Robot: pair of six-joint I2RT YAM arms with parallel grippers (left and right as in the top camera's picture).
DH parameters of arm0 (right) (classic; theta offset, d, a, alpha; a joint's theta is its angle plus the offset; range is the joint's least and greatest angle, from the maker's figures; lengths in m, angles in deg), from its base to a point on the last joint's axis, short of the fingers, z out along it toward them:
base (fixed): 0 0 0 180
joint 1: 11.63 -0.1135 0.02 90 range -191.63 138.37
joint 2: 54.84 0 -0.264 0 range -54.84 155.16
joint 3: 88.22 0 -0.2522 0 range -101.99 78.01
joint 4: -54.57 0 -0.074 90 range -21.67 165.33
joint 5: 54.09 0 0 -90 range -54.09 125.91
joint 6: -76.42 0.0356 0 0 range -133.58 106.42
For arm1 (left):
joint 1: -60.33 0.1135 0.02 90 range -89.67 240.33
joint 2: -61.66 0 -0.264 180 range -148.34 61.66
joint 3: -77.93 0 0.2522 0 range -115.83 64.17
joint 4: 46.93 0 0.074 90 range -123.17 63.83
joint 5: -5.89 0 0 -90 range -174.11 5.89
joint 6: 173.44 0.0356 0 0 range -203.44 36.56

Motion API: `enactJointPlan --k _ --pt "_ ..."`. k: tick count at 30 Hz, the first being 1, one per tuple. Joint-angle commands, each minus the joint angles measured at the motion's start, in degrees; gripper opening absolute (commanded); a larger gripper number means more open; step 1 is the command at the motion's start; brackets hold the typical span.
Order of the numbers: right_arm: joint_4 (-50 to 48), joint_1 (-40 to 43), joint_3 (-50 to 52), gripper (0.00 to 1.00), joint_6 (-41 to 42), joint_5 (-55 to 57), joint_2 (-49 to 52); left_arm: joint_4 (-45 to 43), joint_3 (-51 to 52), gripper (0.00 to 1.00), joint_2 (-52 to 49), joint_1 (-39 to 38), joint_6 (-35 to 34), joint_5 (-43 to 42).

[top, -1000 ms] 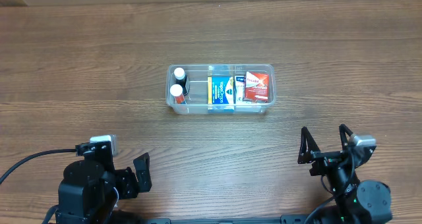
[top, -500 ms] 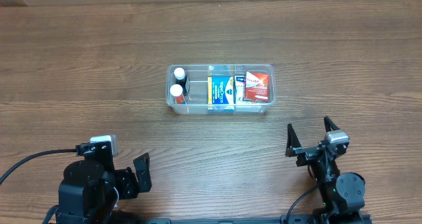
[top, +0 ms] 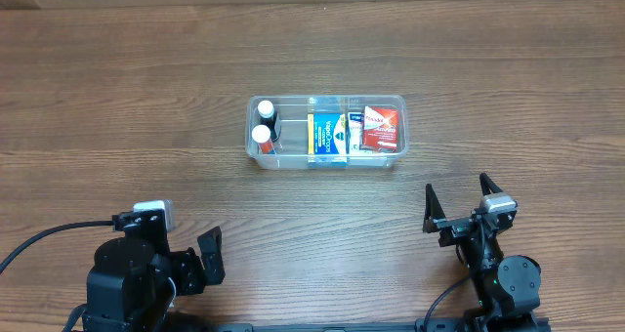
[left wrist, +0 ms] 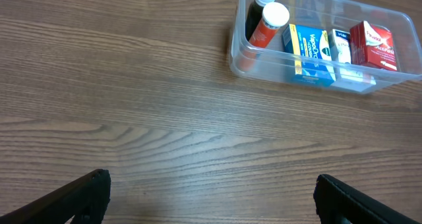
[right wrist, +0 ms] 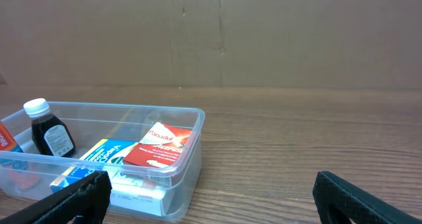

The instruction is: Pack container

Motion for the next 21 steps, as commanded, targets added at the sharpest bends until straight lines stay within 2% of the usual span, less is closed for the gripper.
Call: enactJointPlan --k 1,10,15,19,20,21 --pt "-0.28 0.37 -0.02 1.00 -0.55 -0.13 -0.50 -0.17 0.09 1.00 0.59 -0.26 -0.55 0.35" --pt "-0.28 0.37 -0.02 1.00 -0.55 -0.13 -0.50 -0.11 0.09 1.00 0.61 -0.22 -0.55 0.33" --pt "-0.28 0.37 -0.02 1.00 -0.55 -0.13 -0.50 -0.68 1.84 1.00 3.54 5.01 5.97 2.19" --pt "-0.28 0.37 -0.02 1.00 -0.55 -0.13 -0.50 -10.36 11.08 1.00 9.51 10.08 16.24 -5.25" --pt "-0.31 0.37 -0.02 1.00 -0.55 -0.13 -0.50 -12.63 13.33 1.00 10.78 10.56 17.16 -6.10" --pt "-0.28 0.37 -0.02 1.00 -0.55 -0.13 -0.50 -18.58 19.23 1.00 14.14 11.45 17.73 -6.67"
